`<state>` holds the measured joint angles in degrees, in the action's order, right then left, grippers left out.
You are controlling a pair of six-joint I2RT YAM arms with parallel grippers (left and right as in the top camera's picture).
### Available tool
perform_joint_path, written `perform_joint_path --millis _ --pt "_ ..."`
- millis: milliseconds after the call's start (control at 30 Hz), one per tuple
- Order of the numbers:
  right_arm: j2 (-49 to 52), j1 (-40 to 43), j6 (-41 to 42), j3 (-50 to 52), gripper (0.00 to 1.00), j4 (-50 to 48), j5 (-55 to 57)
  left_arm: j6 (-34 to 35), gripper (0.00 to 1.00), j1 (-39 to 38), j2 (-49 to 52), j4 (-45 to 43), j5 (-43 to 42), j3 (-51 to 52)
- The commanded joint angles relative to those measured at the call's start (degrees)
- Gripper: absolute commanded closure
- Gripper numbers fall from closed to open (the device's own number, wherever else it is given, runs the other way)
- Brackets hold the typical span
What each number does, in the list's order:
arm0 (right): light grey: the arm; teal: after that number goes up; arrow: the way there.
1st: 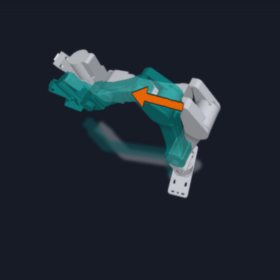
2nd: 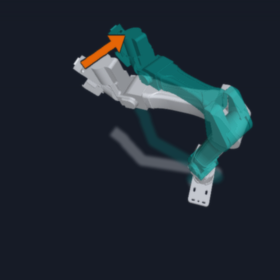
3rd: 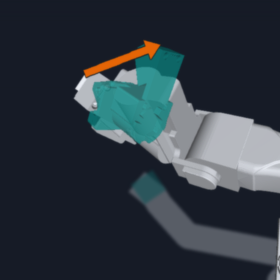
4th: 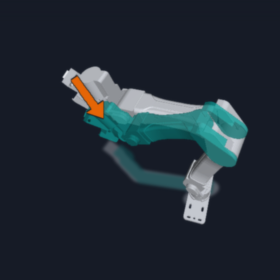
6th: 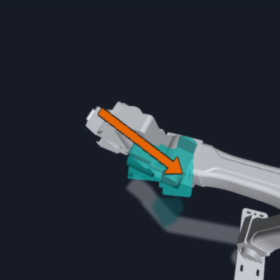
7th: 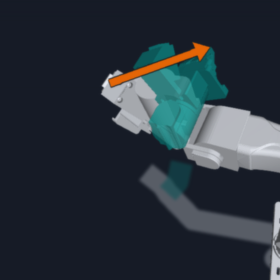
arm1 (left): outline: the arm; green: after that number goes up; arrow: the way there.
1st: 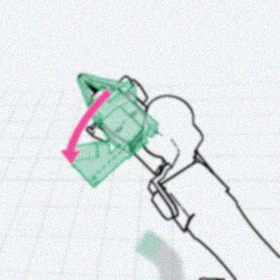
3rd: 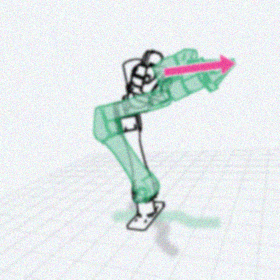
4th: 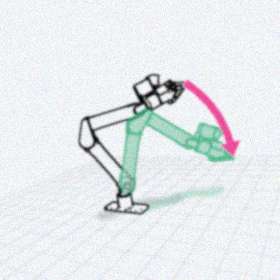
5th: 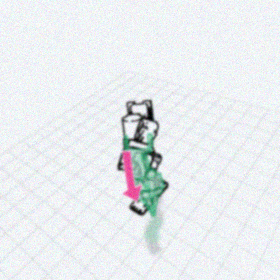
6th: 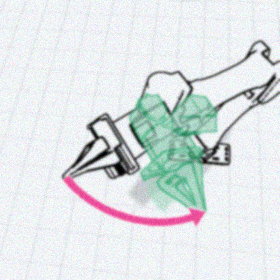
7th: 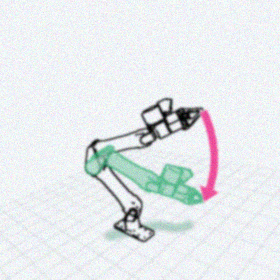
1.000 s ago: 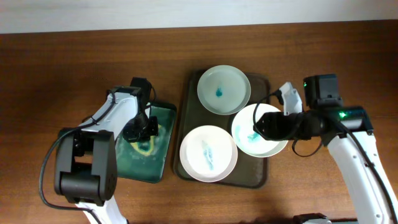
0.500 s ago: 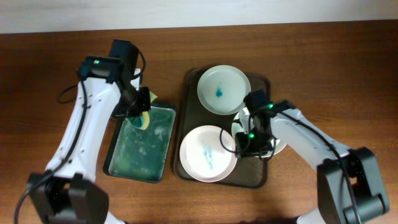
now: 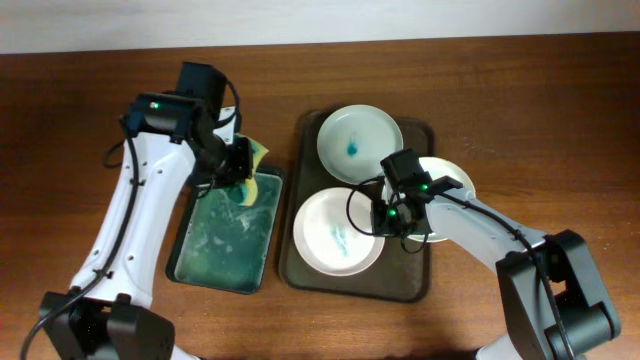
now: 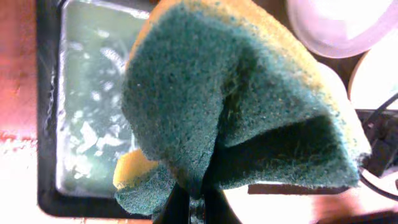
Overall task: Clean dirty plates on tray and stack at the side
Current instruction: 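Hold the plate with the right gripper and scrub it with the sponge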
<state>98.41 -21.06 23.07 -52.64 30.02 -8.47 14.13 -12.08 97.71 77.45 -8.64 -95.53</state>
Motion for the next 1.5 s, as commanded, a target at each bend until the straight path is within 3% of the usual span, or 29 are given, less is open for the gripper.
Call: perform_joint_path --millis 0,133,300,467,700,800,1000,1133,1200,1333,1467 --pt "0.55 0.13 3.02 0.35 0.96 -0.72 8.09 3.82 1.00 -3.80 -0.87 -4.94 -1.22 2.34" --pt "0.55 0.13 4.35 0.35 0.96 -0.72 10.67 11.78 1.00 -7.63 -0.76 -14.47 -1.66 12.39" --pt "0.55 0.11 2.67 0.35 0.96 -0.87 10.64 17.40 1.00 -11.56 -0.26 -32.44 -11.43 26.34" --pt "0.55 0.13 2.64 0.35 0.96 -0.85 10.67 18.71 1.00 -16.94 8.15 -40.81 -17.77 27.23" --pt "0.55 0.11 2.25 0.35 0.96 -0.70 10.69 23.71 1.00 -18.53 20.96 -50.05 -25.20 25.99" --pt "0.55 0.13 1.55 0.35 0.96 -0.70 10.67 24.02 1.00 -18.51 23.21 -46.64 -24.15 23.85" --pt "0.55 0.11 1.36 0.35 0.96 -0.68 10.67 20.26 1.00 -18.51 23.15 -21.86 6.45 8.96" --pt "0.55 0.13 1.36 0.35 0.96 -0.31 10.69 20.13 1.00 -18.51 23.28 -17.92 13.84 6.12" --pt "0.55 0.13 1.36 0.35 0.96 -0.33 10.69 20.11 1.00 -18.80 23.47 -20.79 8.87 6.23" --pt "0.55 0.13 1.16 0.35 0.96 -0.31 10.71 20.11 1.00 -19.96 24.68 -27.85 -15.78 6.23" --pt "0.55 0.13 1.14 0.35 0.95 -0.28 10.71 20.11 1.00 -21.79 26.38 -29.40 -24.26 6.25"
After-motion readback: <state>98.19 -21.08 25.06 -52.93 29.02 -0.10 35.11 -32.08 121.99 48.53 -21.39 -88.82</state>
